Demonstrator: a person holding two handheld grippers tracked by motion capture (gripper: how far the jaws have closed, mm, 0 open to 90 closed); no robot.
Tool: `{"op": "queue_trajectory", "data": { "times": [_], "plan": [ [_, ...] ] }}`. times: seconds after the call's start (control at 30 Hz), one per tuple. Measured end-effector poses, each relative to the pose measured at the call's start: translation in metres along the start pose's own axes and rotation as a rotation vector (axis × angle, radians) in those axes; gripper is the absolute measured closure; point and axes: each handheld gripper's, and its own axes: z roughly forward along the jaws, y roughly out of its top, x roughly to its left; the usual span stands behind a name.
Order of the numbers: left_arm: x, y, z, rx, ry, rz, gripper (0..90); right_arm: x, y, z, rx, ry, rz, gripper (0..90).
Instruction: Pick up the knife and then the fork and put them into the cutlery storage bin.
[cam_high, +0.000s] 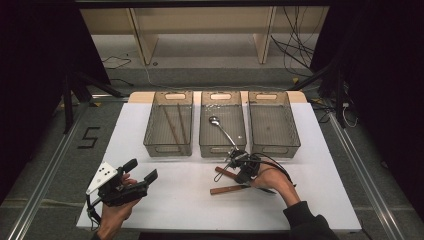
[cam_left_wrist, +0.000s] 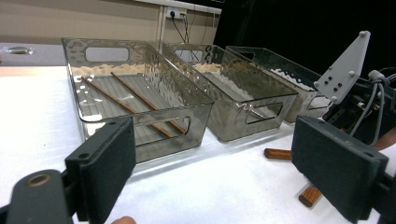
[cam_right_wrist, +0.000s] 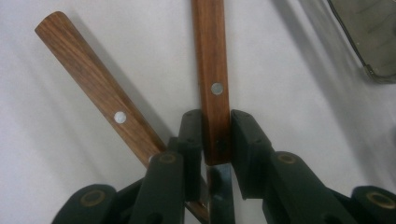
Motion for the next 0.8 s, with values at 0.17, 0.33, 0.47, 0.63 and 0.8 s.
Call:
{"op": "queue_trajectory", "data": {
  "times": [0.17, 0.33, 0.47, 0.63, 0.8],
  "plan": [
    [0.0001, 0.0, -0.0001, 0.0, 0.001, 0.0, 13.6, 0.0024, 0.0011, -0.0002, 0.005, -0.011, -0.008, 77.5],
    [0.0001, 0.0001, 0.0, -0.002, 0.0, -0.001, 13.7, 0.0005, 0.0002, -0.0013, -0.005, -0.008, 0.003, 77.8],
    [0.0002, 0.0002, -0.0001, -0.002, -0.001, -0.001, 13.6, -0.0018, -0.0012, -0.0038, -0.02, -0.003, 0.018, 77.9],
    [-0.0002, 0.0002, -0.0004, -0.002, 0.0, 0.0, 13.7, -0.0025, -0.002, -0.0059, -0.034, -0.002, 0.017, 77.9],
    [0.0001, 0.0002, -0.0003, -0.002, 0.001, -0.001, 13.7, -0.0039, -0.0031, -0.0099, -0.062, 0.004, 0.027, 77.9]
  ]
}}
